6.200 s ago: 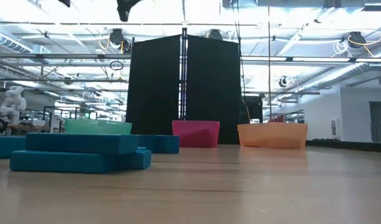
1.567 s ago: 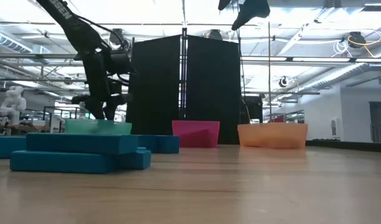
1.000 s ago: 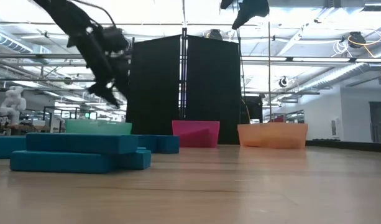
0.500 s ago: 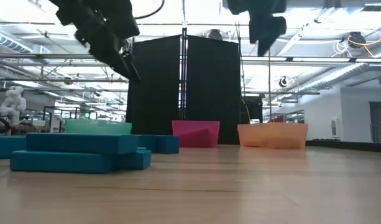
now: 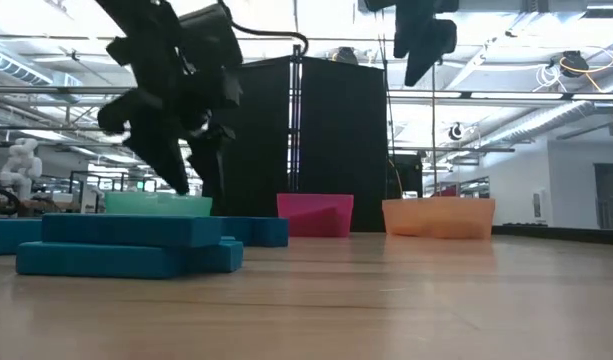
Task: Sort blocks
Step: Put the blue block into the blue bin
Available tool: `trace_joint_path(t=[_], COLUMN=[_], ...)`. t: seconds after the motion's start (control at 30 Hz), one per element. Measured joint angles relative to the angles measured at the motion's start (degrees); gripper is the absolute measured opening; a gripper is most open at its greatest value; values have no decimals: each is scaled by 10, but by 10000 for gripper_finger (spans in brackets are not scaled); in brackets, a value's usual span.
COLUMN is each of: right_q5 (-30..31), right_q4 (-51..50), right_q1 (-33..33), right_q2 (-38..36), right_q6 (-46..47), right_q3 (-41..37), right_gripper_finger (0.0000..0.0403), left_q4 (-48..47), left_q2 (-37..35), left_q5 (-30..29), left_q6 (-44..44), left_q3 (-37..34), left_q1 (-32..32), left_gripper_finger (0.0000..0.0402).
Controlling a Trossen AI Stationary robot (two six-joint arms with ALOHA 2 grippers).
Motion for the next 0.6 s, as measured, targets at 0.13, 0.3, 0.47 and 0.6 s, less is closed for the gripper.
trace_joint_path(t=[0.13,0.3,0.47,0.6], right_q5=[0,0,0,0], right_q4=[5,5,5,5], right_q1=[0,0,0,5], right_q2=[0,0,0,0], right_q6=[3,5,19,20], right_q3=[0,0,0,0], right_gripper_finger=[338,338,338,338], left_q4=[43,89,88,89], left_q2=[38,77,119,136], left_q5=[0,-4,-20,-12], left_q6=[0,0,-6,-20], left_q3=[0,0,1,3], left_q1=[-19,-29,-26,-22], left_gripper_finger=[327,327,327,312])
